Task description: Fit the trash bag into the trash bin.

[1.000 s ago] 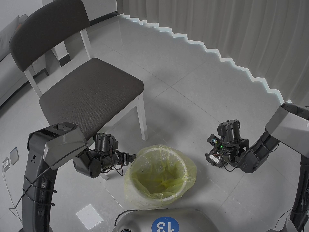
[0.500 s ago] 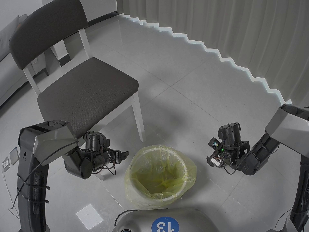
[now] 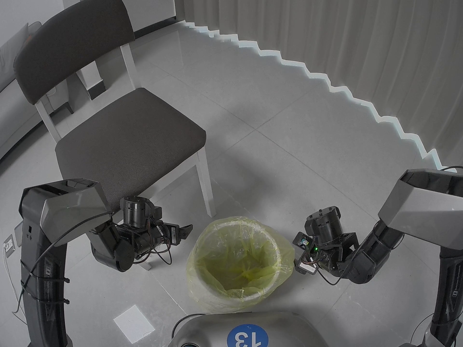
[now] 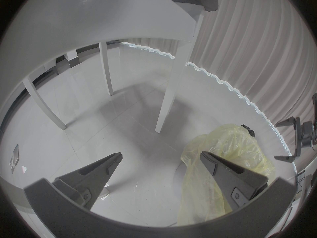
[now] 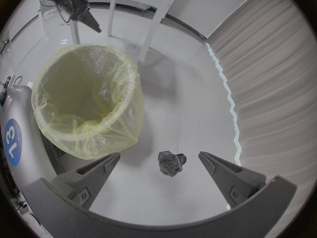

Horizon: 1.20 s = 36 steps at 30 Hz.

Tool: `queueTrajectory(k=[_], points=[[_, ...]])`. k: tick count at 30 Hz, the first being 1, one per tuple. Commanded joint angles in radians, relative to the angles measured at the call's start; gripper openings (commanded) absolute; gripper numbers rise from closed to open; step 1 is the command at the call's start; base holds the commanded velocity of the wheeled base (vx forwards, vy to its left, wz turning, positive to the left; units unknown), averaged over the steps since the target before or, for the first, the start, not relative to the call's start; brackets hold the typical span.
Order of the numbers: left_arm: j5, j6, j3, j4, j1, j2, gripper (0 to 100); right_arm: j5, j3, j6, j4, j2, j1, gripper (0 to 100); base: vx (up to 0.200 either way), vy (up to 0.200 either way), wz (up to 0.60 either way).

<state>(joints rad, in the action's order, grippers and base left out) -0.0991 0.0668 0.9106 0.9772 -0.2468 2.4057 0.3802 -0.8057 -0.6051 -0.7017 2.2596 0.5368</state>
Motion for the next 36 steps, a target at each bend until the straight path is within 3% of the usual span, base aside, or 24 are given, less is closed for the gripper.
queueTrajectory(k=[1, 17, 28, 36], points=[[-0.001, 0.001, -0.001, -0.002, -0.002, -0.005, 100, 0.0, 0.003, -0.001, -0.001, 0.041, 0.022, 100, 0.0, 0.0, 0.0], [-0.001, 0.001, -0.102, 0.084, -0.025, -0.059, 100, -0.029, -0.144, -0.007, 0.018, 0.175, 0.025, 100, 0.0, 0.0, 0.0], [-0.031, 0.001, -0.151, 0.136, -0.031, -0.111, 100, -0.03, -0.299, -0.007, 0.153, 0.244, 0.009, 100, 0.0, 0.0, 0.0], [-0.034, 0.004, -0.19, 0.135, -0.037, -0.211, 100, -0.03, -0.314, -0.004, 0.188, 0.239, 0.003, 100, 0.0, 0.0, 0.0]])
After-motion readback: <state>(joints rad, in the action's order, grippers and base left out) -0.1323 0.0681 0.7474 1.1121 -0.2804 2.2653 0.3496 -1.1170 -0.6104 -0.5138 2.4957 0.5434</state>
